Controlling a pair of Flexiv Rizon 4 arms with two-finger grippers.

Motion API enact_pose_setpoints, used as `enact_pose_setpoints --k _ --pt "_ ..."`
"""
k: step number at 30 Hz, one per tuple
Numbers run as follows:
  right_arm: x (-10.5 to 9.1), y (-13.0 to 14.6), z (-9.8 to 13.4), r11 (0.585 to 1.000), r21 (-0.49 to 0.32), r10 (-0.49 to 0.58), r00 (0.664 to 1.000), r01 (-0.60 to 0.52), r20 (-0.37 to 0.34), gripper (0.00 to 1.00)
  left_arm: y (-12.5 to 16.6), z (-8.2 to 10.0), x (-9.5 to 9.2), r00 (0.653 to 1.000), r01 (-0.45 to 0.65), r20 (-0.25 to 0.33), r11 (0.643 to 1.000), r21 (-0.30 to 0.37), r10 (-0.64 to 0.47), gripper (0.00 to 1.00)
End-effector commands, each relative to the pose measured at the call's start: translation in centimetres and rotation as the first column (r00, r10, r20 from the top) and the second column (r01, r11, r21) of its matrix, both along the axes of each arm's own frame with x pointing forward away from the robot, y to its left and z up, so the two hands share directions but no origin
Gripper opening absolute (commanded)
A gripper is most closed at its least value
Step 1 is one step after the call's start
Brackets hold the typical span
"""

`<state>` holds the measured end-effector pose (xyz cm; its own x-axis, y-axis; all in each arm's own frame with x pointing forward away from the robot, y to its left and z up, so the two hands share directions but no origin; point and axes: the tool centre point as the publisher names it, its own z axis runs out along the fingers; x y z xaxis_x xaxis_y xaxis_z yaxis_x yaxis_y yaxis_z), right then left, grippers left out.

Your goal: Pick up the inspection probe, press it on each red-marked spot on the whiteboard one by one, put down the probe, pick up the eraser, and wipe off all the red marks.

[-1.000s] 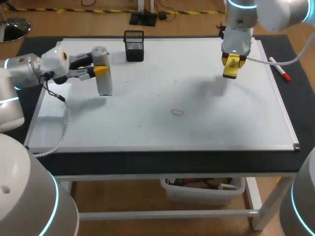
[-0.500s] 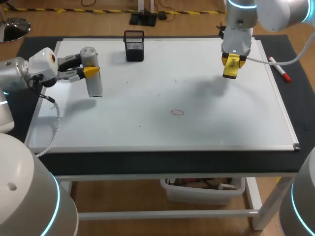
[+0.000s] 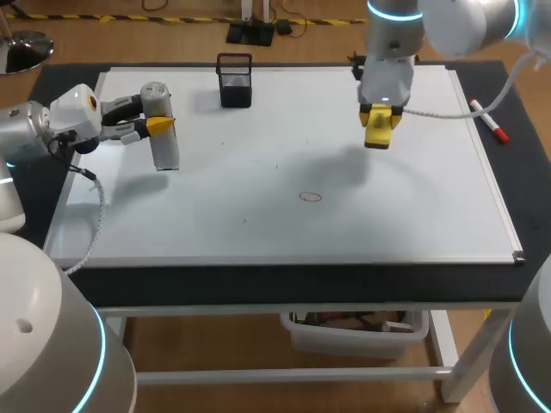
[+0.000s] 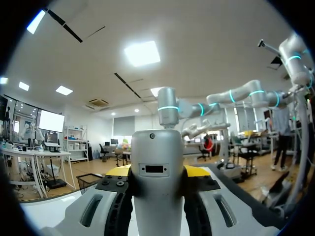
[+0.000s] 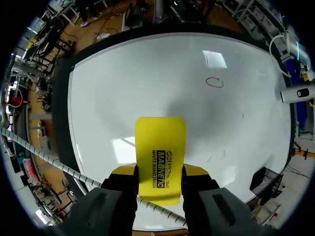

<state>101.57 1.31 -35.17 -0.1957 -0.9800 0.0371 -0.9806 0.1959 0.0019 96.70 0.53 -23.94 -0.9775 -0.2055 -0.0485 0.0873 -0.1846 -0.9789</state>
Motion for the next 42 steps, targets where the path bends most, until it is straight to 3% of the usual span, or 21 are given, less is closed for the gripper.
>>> enact_pose_setpoints --k 1,18,27,31,42 --pt "-1.9 2.0 -0.1 1.0 0.0 0.018 1.0 -0.018 0.016 0.0 0.0 0.1 -0.2 1.0 -0.004 0.002 1.0 0.001 0.004 0.0" --pt "-7.5 12.6 -0.4 0.985 0.025 0.168 0.986 -0.168 0.002 0.0 0.0 0.1 -0.2 1.0 -0.004 0.002 1.0 0.001 0.004 0.0" --pt "-10.4 15.3 -2.1 0.978 0.074 0.195 0.981 -0.194 -0.017 0.0 0.0 0.1 -0.2 1.0 -0.004 0.002 1.0 0.001 0.004 0.0" --pt "-10.8 15.9 -2.9 0.975 0.098 0.202 0.979 -0.201 0.0 0.0 0.0 0.1 -0.2 1.0 -0.004 0.002 1.0 0.001 0.004 0.0" --pt "-10.4 17.5 -4.9 0.973 0.066 0.221 0.975 -0.221 0.004 0.0 0.0 0.1 -0.2 1.0 -0.004 0.002 1.0 0.001 0.004 0.0"
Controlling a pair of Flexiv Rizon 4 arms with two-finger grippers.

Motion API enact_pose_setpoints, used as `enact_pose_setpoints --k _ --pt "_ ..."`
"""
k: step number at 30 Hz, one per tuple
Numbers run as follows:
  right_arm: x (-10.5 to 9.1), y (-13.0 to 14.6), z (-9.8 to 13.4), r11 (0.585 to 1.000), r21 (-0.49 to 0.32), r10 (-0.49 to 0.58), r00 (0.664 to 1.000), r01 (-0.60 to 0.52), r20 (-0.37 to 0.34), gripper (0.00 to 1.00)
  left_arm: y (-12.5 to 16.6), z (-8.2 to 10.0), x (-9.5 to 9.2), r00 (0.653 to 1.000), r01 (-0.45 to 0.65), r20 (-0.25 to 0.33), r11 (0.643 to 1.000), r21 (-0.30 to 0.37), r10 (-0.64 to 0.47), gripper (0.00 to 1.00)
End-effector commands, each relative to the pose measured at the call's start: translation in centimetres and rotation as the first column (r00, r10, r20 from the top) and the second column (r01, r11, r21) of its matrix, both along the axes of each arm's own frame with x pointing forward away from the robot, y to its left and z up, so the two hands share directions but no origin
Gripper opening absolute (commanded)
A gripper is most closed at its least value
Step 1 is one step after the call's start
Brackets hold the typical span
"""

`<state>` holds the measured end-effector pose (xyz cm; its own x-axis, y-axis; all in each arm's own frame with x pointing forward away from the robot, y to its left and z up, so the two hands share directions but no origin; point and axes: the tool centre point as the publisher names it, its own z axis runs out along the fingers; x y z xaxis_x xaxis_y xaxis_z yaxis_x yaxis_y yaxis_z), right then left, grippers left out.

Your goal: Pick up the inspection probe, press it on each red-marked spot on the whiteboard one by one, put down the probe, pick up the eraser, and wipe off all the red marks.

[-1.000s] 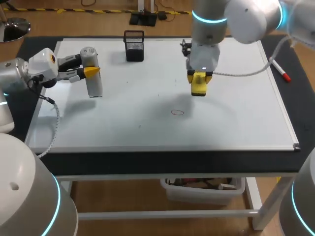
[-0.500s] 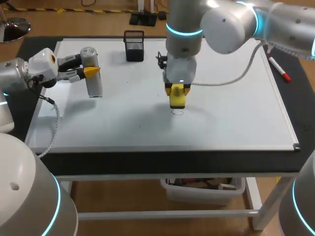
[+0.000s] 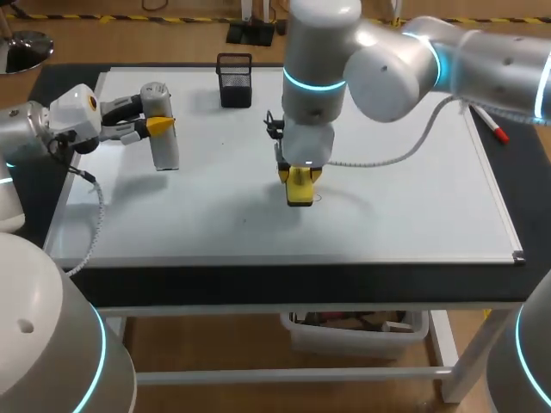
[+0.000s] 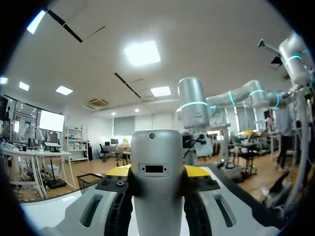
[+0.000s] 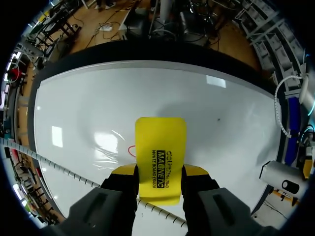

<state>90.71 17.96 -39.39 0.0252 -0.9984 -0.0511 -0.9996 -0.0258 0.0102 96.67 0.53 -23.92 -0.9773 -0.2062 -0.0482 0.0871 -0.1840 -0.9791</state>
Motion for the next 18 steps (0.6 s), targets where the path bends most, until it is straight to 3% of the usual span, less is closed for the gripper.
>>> enact_pose_setpoints --k 1,18 --pt "0.4 1.0 -0.8 1.0 -0.022 0.001 1.0 -0.001 0.001 0.0 0.0 0.1 -0.1 1.0 -0.004 0.002 1.0 0.0 0.004 0.0" --pt "-0.4 0.7 -2.7 0.999 -0.036 0.01 1.0 -0.01 0.007 0.0 0.0 0.1 -0.1 1.0 -0.004 0.002 1.0 0.0 0.004 0.0"
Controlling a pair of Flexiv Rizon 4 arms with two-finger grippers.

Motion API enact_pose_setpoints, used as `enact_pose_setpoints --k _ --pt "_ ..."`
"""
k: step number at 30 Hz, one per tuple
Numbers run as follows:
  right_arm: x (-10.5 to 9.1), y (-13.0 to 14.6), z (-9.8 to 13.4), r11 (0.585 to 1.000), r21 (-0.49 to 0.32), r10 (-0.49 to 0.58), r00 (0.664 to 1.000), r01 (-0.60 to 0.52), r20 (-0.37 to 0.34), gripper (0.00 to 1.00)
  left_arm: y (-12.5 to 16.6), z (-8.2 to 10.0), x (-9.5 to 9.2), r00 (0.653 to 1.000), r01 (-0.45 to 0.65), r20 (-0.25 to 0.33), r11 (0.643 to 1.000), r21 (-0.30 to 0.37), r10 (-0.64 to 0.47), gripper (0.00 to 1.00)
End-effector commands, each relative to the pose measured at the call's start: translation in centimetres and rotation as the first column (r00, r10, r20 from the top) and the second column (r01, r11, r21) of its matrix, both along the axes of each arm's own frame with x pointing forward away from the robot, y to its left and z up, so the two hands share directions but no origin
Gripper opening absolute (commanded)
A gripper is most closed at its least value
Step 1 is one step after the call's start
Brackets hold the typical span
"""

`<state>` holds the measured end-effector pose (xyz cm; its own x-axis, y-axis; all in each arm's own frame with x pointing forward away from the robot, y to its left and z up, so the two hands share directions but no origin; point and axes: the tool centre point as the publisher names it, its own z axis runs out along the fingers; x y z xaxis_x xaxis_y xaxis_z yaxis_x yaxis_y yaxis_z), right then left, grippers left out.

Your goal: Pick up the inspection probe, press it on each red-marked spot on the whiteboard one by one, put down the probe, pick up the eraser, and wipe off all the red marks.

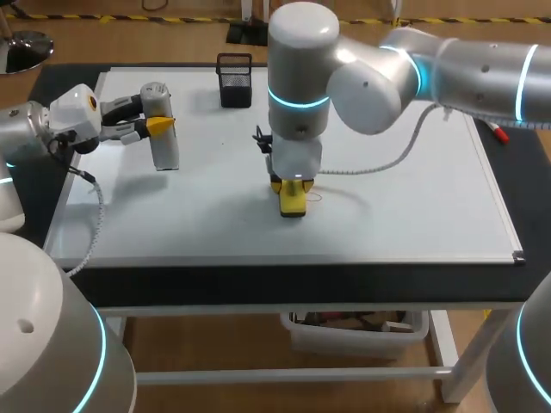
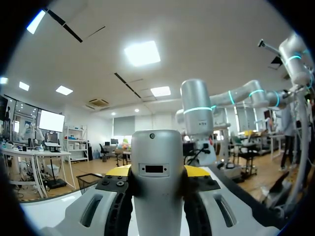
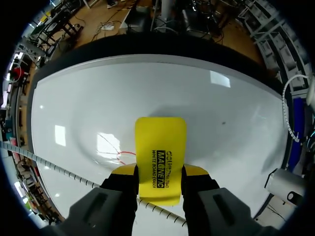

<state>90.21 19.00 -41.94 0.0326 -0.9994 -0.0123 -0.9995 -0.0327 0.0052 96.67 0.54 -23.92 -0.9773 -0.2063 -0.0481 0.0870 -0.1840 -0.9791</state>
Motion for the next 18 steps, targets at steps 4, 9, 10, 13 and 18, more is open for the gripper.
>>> enact_pose_setpoints --k 4,9,10,13,18 --pt "0.3 -0.9 -0.4 1.0 0.003 -0.008 1.0 0.008 -0.006 0.0 0.0 0.1 -0.1 1.0 -0.003 0.003 1.0 0.0 0.003 0.0" --pt "0.5 -1.6 -1.0 1.0 -0.004 -0.025 1.0 0.025 -0.019 0.0 0.0 0.1 -0.1 1.0 -0.003 0.003 1.0 0.0 0.003 0.0" --pt "0.5 -1.8 -1.0 1.0 -0.003 -0.028 0.999 0.028 -0.022 0.0 0.0 0.1 -0.1 1.0 -0.003 0.003 1.0 0.0 0.003 0.0" --pt "0.6 -2.4 -1.3 0.999 -0.004 -0.042 0.999 0.042 -0.03 0.0 0.0 0.1 -0.1 1.0 -0.003 0.003 1.0 0.0 0.003 0.0" --pt "0.8 -3.4 -1.5 0.998 -0.009 -0.068 0.997 0.068 -0.035 0.0 0.0 0.1 -0.1 1.0 -0.003 0.003 1.0 0.0 0.003 0.0"
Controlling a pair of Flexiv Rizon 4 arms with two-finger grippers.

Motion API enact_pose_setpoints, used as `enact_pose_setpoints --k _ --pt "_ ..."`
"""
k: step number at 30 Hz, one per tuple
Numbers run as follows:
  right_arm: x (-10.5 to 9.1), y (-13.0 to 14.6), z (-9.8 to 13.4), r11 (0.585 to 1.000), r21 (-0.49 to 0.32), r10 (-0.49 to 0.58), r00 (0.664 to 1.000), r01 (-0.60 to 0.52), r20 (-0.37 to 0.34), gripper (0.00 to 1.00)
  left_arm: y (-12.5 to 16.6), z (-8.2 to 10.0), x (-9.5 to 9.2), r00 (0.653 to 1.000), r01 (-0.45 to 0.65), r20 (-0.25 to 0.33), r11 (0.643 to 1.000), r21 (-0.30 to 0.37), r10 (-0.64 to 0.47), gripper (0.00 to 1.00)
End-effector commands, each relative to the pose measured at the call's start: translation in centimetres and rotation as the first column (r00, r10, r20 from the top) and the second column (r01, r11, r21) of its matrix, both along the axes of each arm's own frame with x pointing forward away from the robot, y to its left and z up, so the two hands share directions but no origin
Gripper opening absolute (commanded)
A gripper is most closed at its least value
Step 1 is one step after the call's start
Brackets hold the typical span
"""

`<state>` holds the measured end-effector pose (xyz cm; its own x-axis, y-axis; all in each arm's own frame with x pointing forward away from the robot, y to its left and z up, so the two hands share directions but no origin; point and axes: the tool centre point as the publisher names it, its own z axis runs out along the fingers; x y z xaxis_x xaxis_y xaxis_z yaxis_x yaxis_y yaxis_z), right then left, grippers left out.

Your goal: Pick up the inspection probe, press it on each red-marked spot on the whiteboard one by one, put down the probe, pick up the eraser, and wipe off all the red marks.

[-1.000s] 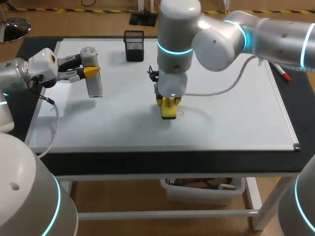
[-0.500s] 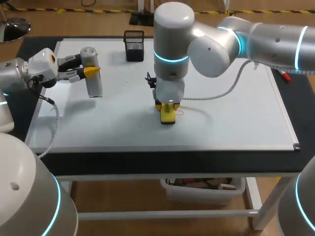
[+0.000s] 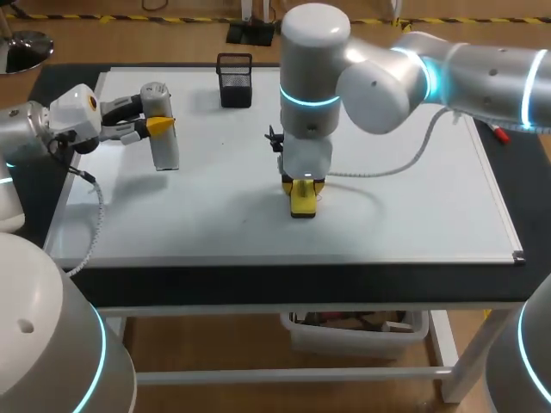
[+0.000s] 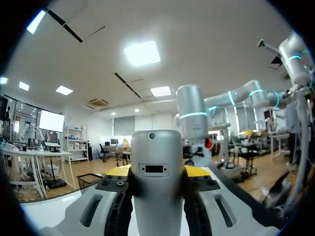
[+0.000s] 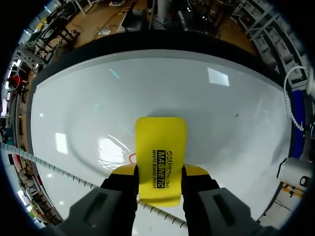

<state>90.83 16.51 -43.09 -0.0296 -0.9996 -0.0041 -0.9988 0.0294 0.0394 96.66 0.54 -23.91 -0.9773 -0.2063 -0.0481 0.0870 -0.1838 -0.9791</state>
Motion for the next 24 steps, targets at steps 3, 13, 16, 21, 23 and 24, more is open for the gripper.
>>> enact_pose_setpoints --k 3,13,16,21,23,24 --pt "0.3 -1.7 -0.4 1.0 -0.005 -0.027 1.0 0.027 -0.003 0.0 0.0 0.1 -0.1 1.0 -0.003 0.003 1.0 0.0 0.003 0.0" --pt "0.7 -4.4 -0.8 0.996 -0.029 -0.089 0.996 0.089 -0.012 0.0 0.0 0.1 -0.1 1.0 -0.003 0.003 1.0 0.0 0.003 0.0" --pt "0.8 -5.2 -0.8 0.994 -0.037 -0.107 0.994 0.106 -0.01 0.0 0.0 0.1 -0.1 1.0 -0.003 0.003 1.0 0.0 0.003 0.0" --pt "1.0 -6.1 -0.7 0.991 -0.047 -0.122 0.993 0.121 -0.008 0.0 0.0 0.1 -0.1 1.0 -0.003 0.003 1.0 0.0 0.003 0.0" --pt "1.2 -6.3 -0.5 0.991 -0.049 -0.124 0.992 0.124 -0.005 0.0 0.0 0.1 -0.1 1.0 -0.003 0.003 1.0 0.0 0.003 0.0" --pt "1.2 -6.3 -0.4 0.991 -0.049 -0.125 0.992 0.125 -0.003 0.0 0.0 0.1 -0.1 1.0 -0.003 0.003 1.0 0.0 0.003 0.0"
